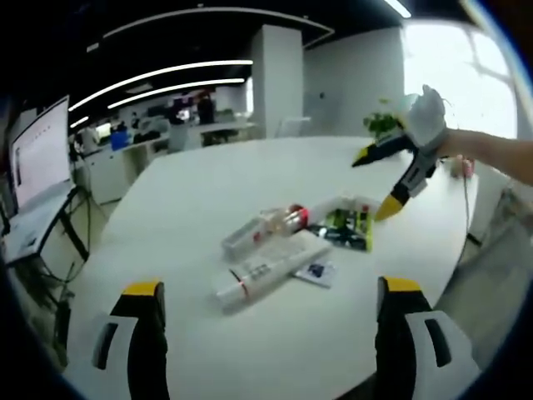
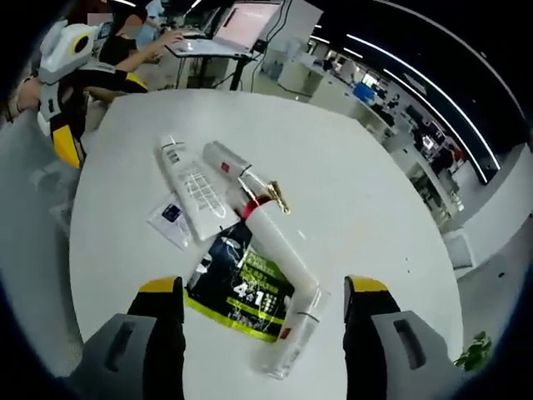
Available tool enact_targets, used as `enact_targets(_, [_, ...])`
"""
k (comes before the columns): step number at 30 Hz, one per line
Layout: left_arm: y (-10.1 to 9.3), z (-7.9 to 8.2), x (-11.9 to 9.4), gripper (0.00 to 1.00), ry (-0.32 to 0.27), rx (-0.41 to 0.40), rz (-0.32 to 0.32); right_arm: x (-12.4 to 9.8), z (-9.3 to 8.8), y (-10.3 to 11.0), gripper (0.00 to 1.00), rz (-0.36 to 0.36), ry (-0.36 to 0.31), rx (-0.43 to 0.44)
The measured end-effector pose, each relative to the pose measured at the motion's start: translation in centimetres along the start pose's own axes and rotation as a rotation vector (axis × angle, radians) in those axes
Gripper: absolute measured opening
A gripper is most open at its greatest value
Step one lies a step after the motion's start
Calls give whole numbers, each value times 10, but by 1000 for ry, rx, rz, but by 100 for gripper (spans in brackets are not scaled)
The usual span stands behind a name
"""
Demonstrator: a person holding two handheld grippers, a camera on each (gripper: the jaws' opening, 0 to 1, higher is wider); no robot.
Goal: Arrange the skincare products in the storage area until every visible bottle or jar stands upright without overlapping.
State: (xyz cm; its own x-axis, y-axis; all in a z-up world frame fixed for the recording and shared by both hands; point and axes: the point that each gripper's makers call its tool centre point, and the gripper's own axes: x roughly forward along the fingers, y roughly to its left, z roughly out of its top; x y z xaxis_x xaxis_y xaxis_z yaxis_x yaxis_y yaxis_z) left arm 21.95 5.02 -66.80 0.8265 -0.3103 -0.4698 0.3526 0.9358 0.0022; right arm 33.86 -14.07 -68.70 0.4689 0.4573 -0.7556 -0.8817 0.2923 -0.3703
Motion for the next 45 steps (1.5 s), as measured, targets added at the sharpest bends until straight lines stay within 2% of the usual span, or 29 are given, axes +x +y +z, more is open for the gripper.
enact_targets(3, [1,0,0,99,-1,-2,1,5,1,-2,69,13,6,-16])
enact_targets(16, [2,-1,0,99,1,-9,3,34,3,-9,56,130,49,-77])
enact_targets(24, [2,-1,0,99,4,-14,3,47,0,-9,51,161,77,-126])
enact_targets(26, [2,-1,0,99,5,-15,3,51,1,-14,49,167,81,-126])
enact_targets(30, [2,-2,0,99,8,-16,1,58,1,-17,49,178,92,-155])
enact_targets(34, [1,-2,1,99,11,-18,-1,64,2,-23,49,188,117,-219])
enact_targets(45, [3,-3,0,98,13,-29,5,84,3,-30,46,277,175,-305])
